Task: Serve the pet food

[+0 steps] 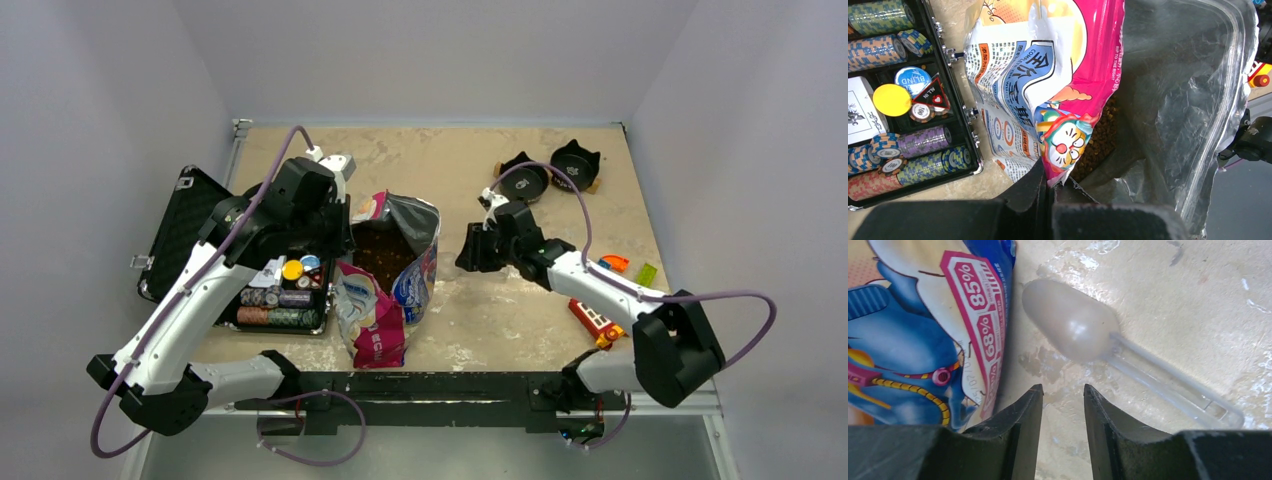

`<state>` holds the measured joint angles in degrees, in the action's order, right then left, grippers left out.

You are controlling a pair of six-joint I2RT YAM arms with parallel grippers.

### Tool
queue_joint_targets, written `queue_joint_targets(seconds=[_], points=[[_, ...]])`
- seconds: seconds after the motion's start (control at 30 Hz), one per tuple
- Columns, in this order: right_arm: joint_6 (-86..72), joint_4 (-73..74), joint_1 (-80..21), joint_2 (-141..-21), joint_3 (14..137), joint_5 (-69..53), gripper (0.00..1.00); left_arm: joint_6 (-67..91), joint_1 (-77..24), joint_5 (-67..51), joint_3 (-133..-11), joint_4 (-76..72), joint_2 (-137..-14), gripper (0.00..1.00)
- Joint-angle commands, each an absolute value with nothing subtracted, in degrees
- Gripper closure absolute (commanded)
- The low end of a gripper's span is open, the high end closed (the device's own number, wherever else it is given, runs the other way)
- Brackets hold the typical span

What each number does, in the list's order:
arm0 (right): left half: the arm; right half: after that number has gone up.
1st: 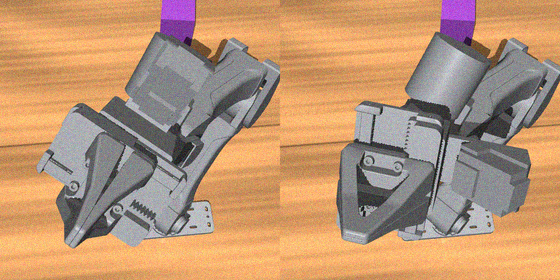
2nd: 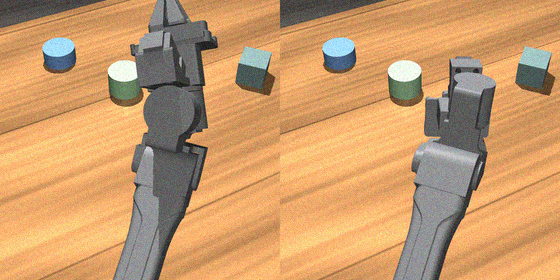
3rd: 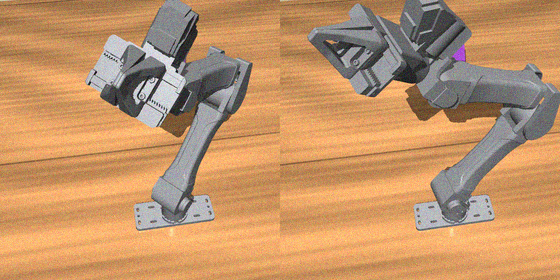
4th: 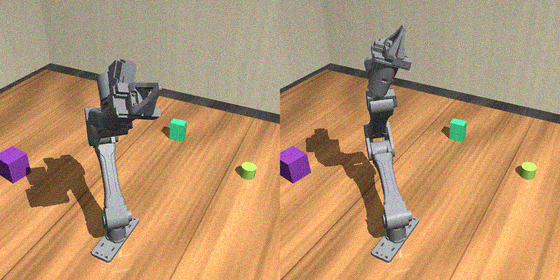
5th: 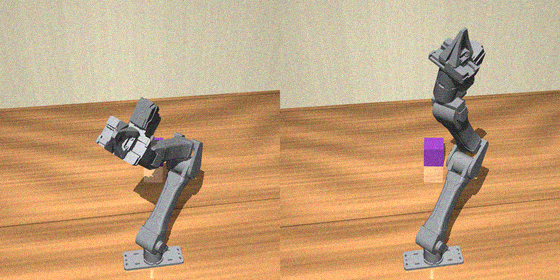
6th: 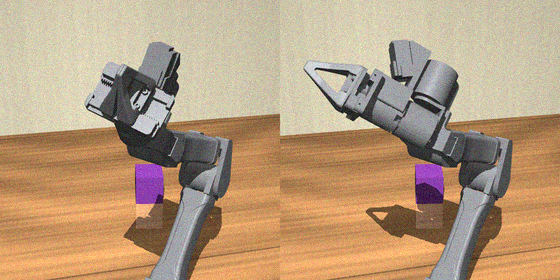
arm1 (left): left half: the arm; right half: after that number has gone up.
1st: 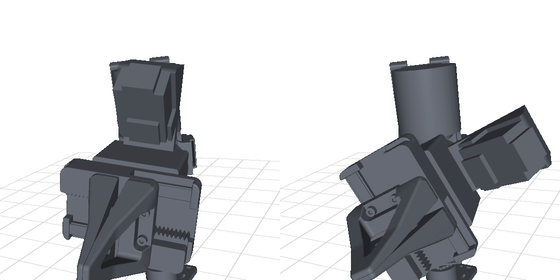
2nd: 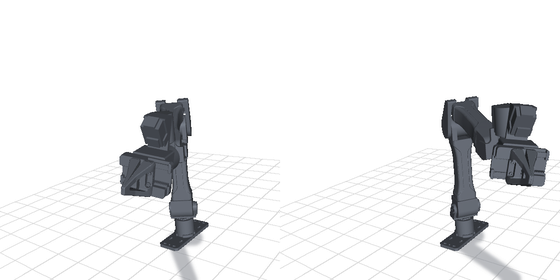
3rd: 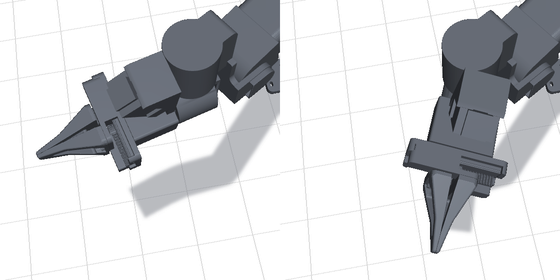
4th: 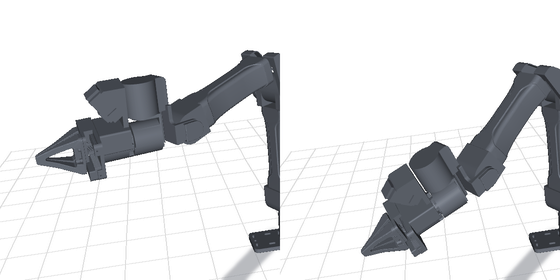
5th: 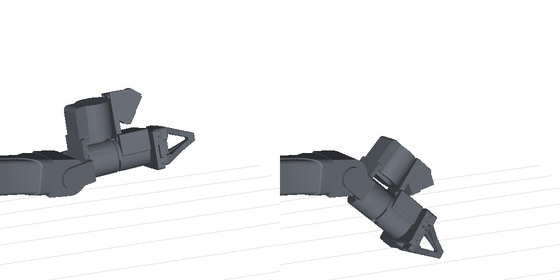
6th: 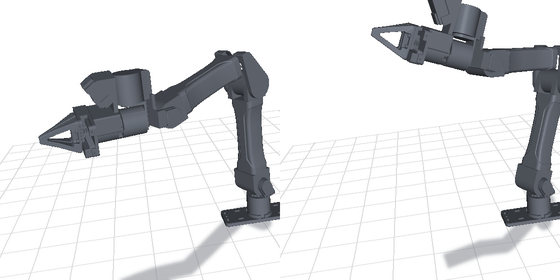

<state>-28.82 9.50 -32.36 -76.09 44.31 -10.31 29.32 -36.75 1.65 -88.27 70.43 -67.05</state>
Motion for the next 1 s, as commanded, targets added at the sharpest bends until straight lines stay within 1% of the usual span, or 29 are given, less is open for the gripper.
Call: queue_joint_targets(seconds=[0.0, 0.13, 0.33, 0.43, 0.53, 0.7, 0.77, 0.83, 0.97], points=[[-25.87, 7.26, -27.85, -78.54, 43.66, -14.5, 0.59, 30.19, -37.01, -3.31, -89.34, 62.79, -63.37, 1.0], [-27.85, 2.16, -24.96, -79.44, 41.03, -16.11, 0.57, 31.44, -37.02, -4.95, -87.27, 60.14, -62.29, 1.0], [-32.54, -8.47, -25.14, -83.85, 33.69, -17.57, 0.57, 31.55, -37.01, -3.06, -82.46, 55.61, -58.49, 1.0], [-34.48, -11.78, -26.76, -86.9, 30.68, -15.0, 0.58, 31.4, -37.01, -2.38, -78.23, 51.38, -55.2, 1.0], [-33.99, -12.74, -31.31, -87.81, 29.77, -11.06, 0.59, 31.13, -37.07, -2.06, -74.79, 47.15, -52.38, 1.0], [-35.87, -17.61, -35.99, -84.22, 24.59, -7.66, 0.6, 30.45, -37.05, -2.36, -72.78, 44.55, -51.01, 1.0], [-36.37, -14.74, -35.99, -80.86, 24.09, -4.71, 0.59, 31.09, -37.07, -1.43, -72.18, 43.71, -50.84, 1.0], [-35.68, -9.71, -36.03, -77.78, 25.73, -2.92, 0.53, 31.11, -37.01, -1.1, -71.55, 41.18, -50.27, 1.0], [-35.45, 0.52, -35.25, -71.32, 30.54, 1.73, 0.48, 30.77, -37.02, 3.3, -70.54, 36.43, -48.89, 1.0]])
